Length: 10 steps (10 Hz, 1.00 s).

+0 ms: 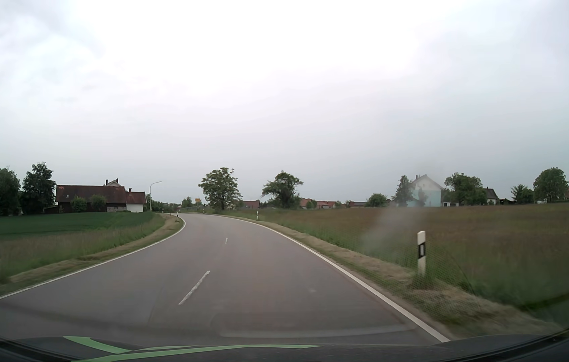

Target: Follow the waypoints while adhering to traffic rules and regulations

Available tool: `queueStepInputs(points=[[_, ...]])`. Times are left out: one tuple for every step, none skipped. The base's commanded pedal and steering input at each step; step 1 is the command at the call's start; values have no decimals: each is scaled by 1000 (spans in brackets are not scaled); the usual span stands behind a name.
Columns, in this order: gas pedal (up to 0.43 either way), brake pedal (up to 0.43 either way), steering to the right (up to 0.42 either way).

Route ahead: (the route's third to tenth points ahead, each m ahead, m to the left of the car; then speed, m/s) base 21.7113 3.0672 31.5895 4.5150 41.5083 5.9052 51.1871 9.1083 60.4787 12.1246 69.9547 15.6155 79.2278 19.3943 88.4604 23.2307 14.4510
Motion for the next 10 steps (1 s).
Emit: queueStepInputs(points=[[0,0,-34],[0,0,-34],[0,0,-34],[0,0,-31],[0,0,-29],[0,0,-29],[0,0,-29],[0,0,-29],[0,0,-29],[0,0,-29]])
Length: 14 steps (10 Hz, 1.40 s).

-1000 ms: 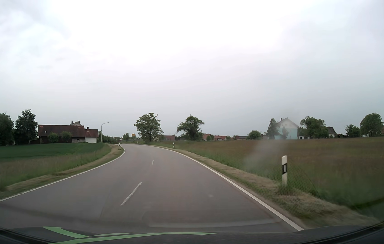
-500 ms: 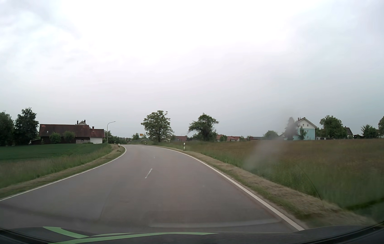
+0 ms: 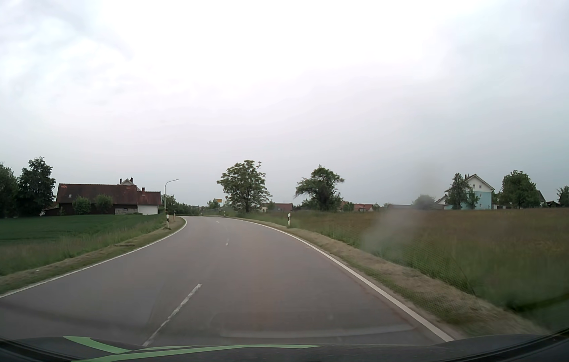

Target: Follow the waypoints while adhering to traffic rules and regulations

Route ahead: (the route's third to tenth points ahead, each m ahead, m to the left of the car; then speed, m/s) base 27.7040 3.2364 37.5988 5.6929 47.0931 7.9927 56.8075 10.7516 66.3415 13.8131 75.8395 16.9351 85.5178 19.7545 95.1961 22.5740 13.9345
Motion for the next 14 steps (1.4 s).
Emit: queueStepInputs(points=[[0,0,-29],[0,0,-29],[0,0,-28],[0,0,-28],[0,0,-28],[0,0,-28],[0,0,-28],[0,0,-29],[8,0,-31],[20,0,-33],[28,0,-33],[39,0,-33],[39,0,-33],[47,0,-33]])
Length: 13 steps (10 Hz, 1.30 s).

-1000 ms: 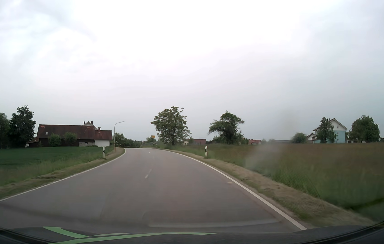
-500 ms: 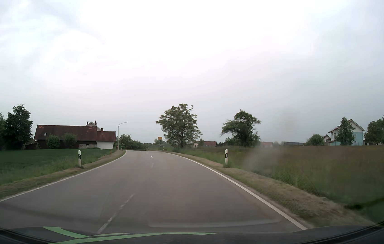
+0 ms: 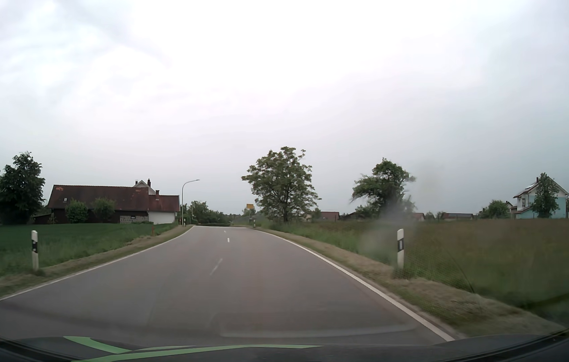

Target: Follow the waypoints while adhering to traffic rules and regulations

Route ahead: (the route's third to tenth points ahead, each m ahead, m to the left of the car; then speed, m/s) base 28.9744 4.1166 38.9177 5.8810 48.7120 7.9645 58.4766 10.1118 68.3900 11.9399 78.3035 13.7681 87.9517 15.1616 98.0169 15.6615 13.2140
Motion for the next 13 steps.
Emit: queueStepInputs(points=[[47,0,-32],[47,0,-31],[47,0,-30],[47,0,-29],[47,0,-28],[47,0,-27],[47,0,-23],[47,0,-21],[47,0,-21],[47,0,-21],[47,0,-21],[47,0,-22],[47,0,-22]])
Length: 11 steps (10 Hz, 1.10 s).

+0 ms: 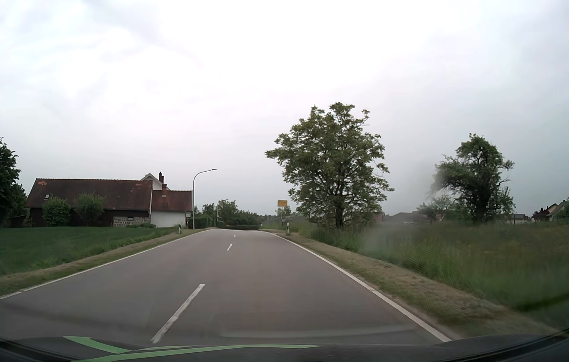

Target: Follow the waypoints while adhering to traffic rules and regulations

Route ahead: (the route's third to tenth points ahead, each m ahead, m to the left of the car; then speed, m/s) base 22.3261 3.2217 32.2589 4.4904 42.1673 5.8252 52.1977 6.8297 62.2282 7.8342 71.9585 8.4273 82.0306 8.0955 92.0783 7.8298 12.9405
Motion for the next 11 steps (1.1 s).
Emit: queueStepInputs(points=[[47,0,-22],[47,0,-22],[47,0,-25],[47,0,-27],[39,0,-25],[28,0,-24],[8,0,-22],[0,0,-21],[0,0,-21],[0,0,-20],[0,0,-20]])
